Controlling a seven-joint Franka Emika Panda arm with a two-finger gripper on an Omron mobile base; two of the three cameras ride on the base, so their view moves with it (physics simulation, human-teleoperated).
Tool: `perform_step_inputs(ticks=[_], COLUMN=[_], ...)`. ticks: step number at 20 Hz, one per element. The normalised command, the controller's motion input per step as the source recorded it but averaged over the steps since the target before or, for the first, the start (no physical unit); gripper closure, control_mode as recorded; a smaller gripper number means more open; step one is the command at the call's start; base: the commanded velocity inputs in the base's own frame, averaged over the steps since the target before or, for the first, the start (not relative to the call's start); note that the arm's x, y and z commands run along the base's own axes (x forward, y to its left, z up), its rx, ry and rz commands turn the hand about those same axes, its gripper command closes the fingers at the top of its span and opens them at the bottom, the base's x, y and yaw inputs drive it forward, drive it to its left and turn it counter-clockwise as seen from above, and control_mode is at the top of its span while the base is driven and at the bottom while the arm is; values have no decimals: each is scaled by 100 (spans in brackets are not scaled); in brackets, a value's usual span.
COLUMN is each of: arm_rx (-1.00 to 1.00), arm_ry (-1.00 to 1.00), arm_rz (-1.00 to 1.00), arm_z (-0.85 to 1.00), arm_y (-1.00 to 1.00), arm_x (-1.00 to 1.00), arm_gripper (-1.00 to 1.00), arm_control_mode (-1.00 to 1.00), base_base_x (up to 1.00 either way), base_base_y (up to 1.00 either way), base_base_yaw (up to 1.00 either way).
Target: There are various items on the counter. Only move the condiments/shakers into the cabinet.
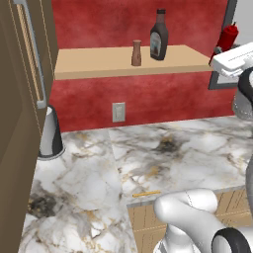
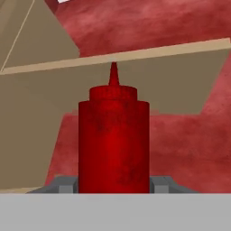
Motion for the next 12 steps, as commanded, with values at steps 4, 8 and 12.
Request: perform_step_inputs(ticks=[4,8,12], arm_rx=[1,3,0], arm_ry=[24,20,16], arm_rz=[0,0,0], arm_z=[6,8,0], arm_y=[-3,-17,-26], arm_x=[74,58,49], arm_gripper=[100,100,100], arm_control_mode=[-100,-100,-100], base_base_x=[0,0,0], base_base_y=[0,0,0], base_base_yaw=[0,0,0])
